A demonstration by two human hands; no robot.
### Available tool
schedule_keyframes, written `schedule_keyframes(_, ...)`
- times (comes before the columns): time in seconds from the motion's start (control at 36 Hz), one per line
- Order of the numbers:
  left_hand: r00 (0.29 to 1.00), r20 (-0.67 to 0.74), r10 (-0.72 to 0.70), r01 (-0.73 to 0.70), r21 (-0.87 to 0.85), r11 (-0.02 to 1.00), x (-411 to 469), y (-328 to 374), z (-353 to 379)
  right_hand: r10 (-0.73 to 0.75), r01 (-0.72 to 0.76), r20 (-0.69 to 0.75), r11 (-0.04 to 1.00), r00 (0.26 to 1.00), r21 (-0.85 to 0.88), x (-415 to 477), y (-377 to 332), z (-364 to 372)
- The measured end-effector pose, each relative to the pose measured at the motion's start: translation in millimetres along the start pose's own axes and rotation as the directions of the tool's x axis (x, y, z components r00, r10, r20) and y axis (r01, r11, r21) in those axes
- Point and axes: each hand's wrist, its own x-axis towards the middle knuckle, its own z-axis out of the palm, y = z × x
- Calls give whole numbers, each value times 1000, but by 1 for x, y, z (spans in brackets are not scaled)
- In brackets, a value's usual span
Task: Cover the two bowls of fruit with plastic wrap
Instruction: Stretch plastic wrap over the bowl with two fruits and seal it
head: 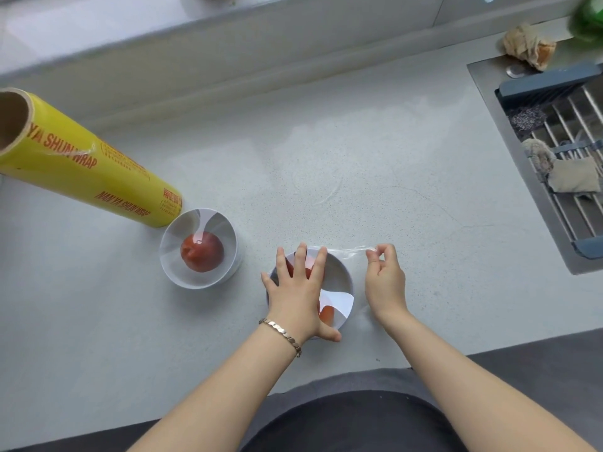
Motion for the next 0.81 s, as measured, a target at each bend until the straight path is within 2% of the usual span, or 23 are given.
schedule_keyframes(0.14,1000,-22,2,-3,-57,998,-2,0,2,69,-58,113,994,991,-97,8,-1,9)
schedule_keyframes(0.22,990,-129,-61,25,-260,965,-2,-12,3,161,-149,117,984,980,-101,14,-5,-1)
schedule_keyframes(0.28,954,-233,-189,56,-482,874,-3,-24,4,251,-255,163,967,954,4,12,-8,-12)
schedule_keyframes(0.31,937,-227,-265,86,-585,806,-4,-30,5,299,-315,205,948,932,51,9,-8,-16)
schedule_keyframes(0.36,933,-76,-353,182,-744,642,-4,-39,7,380,-425,329,902,865,73,0,-8,-21)
schedule_keyframes(0.42,932,95,-350,259,-850,458,-1,-42,7,381,-464,463,883,801,76,-12,-7,-20)
schedule_keyframes(0.5,902,194,-386,303,-920,247,15,-56,31,248,-350,535,932,808,97,-24,-6,-15)
schedule_keyframes(0.61,896,209,-393,291,-943,161,6,-49,21,205,-312,518,941,830,129,-28,-7,-15)
schedule_keyframes(0.72,920,215,-328,231,-973,9,-16,-40,13,137,-261,519,949,844,174,-30,-17,-22)
schedule_keyframes(0.81,939,183,-291,175,-983,-52,-32,-40,13,87,-212,523,960,848,183,-29,-25,-30)
